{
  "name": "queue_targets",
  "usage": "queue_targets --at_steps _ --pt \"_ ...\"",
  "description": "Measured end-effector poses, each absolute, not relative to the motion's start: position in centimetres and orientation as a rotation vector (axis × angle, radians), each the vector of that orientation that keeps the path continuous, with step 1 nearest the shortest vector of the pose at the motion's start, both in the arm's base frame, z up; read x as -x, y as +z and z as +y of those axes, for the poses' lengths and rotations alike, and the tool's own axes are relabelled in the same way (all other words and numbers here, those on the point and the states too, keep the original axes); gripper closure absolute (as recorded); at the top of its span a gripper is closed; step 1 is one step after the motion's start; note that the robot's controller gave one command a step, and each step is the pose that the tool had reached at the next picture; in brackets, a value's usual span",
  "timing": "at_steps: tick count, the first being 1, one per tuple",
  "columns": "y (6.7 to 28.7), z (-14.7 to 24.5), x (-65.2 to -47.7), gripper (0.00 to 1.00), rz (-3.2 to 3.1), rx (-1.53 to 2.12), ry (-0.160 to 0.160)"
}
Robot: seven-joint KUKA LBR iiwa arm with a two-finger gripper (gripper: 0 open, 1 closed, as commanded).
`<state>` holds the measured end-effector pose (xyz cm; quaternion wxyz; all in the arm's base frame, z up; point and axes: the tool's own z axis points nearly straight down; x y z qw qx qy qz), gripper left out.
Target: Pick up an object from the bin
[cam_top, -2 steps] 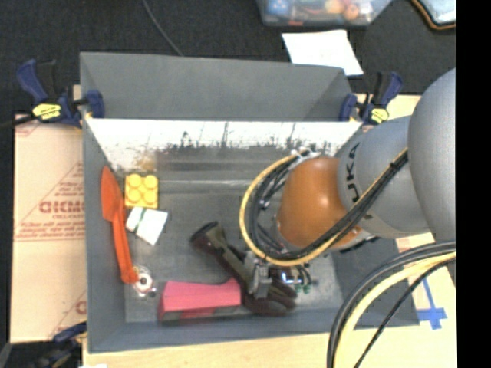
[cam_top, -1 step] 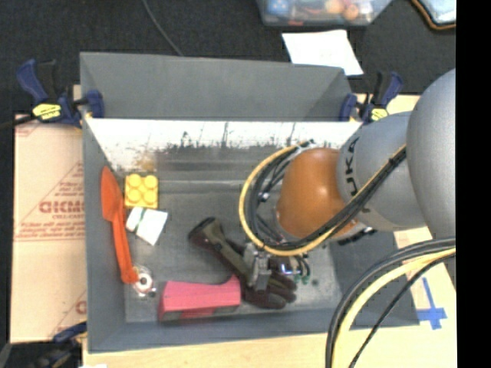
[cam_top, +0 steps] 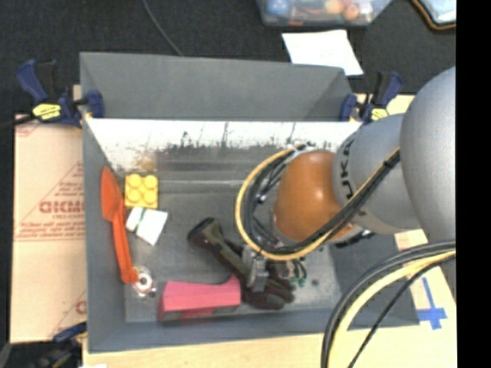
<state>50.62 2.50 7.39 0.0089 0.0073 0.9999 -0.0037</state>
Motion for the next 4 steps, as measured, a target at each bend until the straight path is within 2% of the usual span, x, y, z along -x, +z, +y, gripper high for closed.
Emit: queue_targets --at_steps 1,2,3,4 --pt "7.6 1.9 -51.0 1.0 3.128 -0.022 -0.006" --pt "8.9 0.8 -54.7 1.0 3.119 0.185 -0.01" --pt "22.2 2.3 -53.4 1.0 3.13 0.087 -0.008" --pt "11.2 -0.9 -54.3 1.0 3.115 0.223 -0.012"
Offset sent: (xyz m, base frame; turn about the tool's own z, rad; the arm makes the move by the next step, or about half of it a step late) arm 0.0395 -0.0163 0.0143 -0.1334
